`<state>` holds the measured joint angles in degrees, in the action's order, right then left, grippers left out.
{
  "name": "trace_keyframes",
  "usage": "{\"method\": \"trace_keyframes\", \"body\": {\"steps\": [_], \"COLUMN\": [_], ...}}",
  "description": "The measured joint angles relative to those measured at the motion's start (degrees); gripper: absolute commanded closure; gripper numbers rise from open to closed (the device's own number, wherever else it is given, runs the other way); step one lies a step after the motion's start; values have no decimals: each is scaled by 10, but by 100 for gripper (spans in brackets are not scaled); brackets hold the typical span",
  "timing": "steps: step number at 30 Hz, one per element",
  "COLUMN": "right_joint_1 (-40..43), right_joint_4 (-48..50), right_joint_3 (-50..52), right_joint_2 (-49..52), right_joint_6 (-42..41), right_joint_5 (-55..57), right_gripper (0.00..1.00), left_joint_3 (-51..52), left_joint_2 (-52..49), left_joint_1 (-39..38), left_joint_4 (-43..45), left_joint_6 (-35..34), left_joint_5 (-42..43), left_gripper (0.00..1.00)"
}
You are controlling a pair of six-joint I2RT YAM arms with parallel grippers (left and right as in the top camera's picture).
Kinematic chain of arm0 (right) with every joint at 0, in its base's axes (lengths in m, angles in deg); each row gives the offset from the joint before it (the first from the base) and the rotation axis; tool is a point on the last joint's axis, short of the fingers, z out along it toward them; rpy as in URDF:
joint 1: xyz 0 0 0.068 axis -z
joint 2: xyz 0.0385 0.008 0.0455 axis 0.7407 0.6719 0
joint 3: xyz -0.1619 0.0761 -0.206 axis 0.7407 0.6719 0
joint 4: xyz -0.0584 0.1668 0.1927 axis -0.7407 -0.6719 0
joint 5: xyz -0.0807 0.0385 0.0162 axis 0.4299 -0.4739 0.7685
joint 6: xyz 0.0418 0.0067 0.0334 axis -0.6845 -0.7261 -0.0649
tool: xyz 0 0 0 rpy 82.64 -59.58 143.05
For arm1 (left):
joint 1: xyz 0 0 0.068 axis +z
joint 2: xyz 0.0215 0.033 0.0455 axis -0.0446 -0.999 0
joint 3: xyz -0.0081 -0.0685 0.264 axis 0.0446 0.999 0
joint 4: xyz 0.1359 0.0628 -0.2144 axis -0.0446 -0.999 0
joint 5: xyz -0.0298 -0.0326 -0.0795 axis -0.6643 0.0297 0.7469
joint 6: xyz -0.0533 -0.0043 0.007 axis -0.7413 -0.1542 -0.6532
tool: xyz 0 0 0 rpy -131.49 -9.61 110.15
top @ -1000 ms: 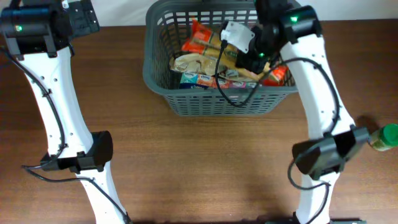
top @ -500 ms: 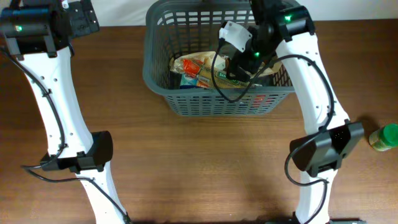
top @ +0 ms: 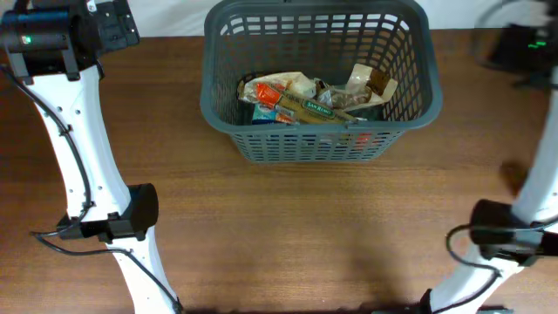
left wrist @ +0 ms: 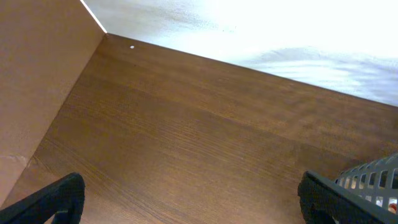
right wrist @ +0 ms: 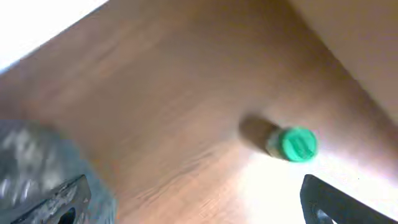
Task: Pack container
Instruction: 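Release the packet and move the right gripper toward the green-lidded jar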
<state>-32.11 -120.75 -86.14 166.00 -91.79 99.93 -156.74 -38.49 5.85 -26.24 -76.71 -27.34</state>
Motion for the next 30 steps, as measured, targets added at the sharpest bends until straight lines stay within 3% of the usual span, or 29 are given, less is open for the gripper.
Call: {"method": "trace_keyframes", "body": {"steps": [7,12,24,30], "right_joint_1": [173,235,251,251], "right_joint_4": [0,2,158,235], "right_joint_3": [5,59,376,478], "right_joint_2": [0,0,5,5], "right_joint_6": [-52,-68,-81,-100], "right_joint_5": [-13,-39,-47,-36], "right_gripper": [1,1,1,1], "left_joint_3": [0,0,0,0], "left_joint_2": [0,0,0,0], "left_joint_1": [0,0,0,0], "left_joint_4": [0,0,0,0], "left_joint_6": [0,0,0,0], "left_joint_5": [0,0,0,0], "left_gripper": [1,1,1,1]}}
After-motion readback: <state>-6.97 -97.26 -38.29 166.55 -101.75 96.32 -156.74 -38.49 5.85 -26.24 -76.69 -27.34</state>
